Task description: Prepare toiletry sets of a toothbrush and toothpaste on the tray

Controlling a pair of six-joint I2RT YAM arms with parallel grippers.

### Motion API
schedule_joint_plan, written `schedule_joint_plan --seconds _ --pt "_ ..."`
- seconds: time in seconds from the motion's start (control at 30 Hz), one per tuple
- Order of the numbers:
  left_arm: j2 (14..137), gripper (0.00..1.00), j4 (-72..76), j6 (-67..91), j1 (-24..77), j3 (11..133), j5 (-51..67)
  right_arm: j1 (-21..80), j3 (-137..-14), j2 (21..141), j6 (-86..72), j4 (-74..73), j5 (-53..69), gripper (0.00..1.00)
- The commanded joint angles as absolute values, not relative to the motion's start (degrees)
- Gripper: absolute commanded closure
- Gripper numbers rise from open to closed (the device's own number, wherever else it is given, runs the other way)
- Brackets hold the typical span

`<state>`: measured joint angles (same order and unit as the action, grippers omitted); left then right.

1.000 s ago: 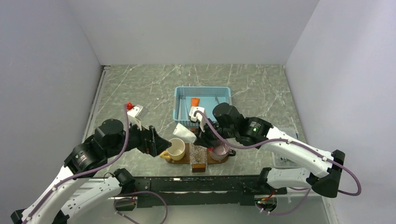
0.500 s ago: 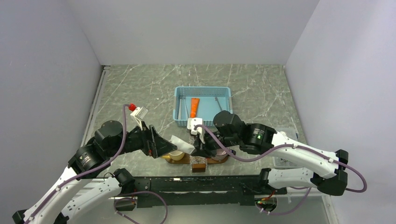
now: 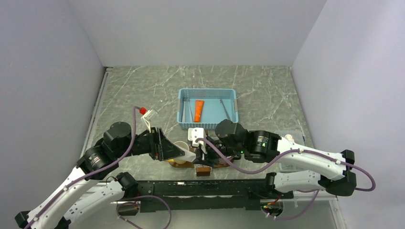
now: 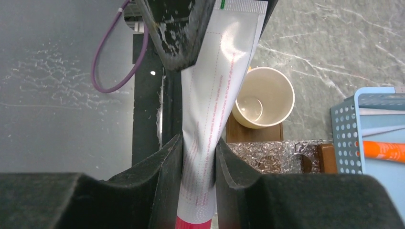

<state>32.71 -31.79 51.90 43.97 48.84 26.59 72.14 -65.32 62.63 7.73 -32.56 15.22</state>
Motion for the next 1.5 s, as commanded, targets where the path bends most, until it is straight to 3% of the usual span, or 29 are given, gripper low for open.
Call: schedule_joint_plan --seconds 0.0,0.83,1.03,1.17,1.3,1.47 --pt "33.10 0.16 -28.19 53.96 44.10 48.34 30.05 73.28 -68.72 62.52 8.92 -27.29 12.33 0.68" --pt "34.15 0.57 -31.95 51.86 43.97 50.22 29.20 75.07 -68.80 63.08 9.67 -28.14 8.59 0.69" --pt "33.86 0.76 -32.30 51.64 43.86 49.66 28.36 75.15 -68.14 63.10 9.58 -28.13 9.29 0.69" --pt "33.60 0.99 -33.15 51.41 43.87 49.60 27.37 75.20 -67.49 62.78 9.43 -28.30 9.06 0.68" --pt "33.58 1.00 -32.92 51.50 43.69 49.07 26.87 75.32 -66.39 62.13 8.85 -28.16 8.77 0.61" --pt "34.35 1.00 -33.89 50.30 43.60 49.60 25.88 75.33 -64.83 60.39 7.58 -28.39 5.55 0.42"
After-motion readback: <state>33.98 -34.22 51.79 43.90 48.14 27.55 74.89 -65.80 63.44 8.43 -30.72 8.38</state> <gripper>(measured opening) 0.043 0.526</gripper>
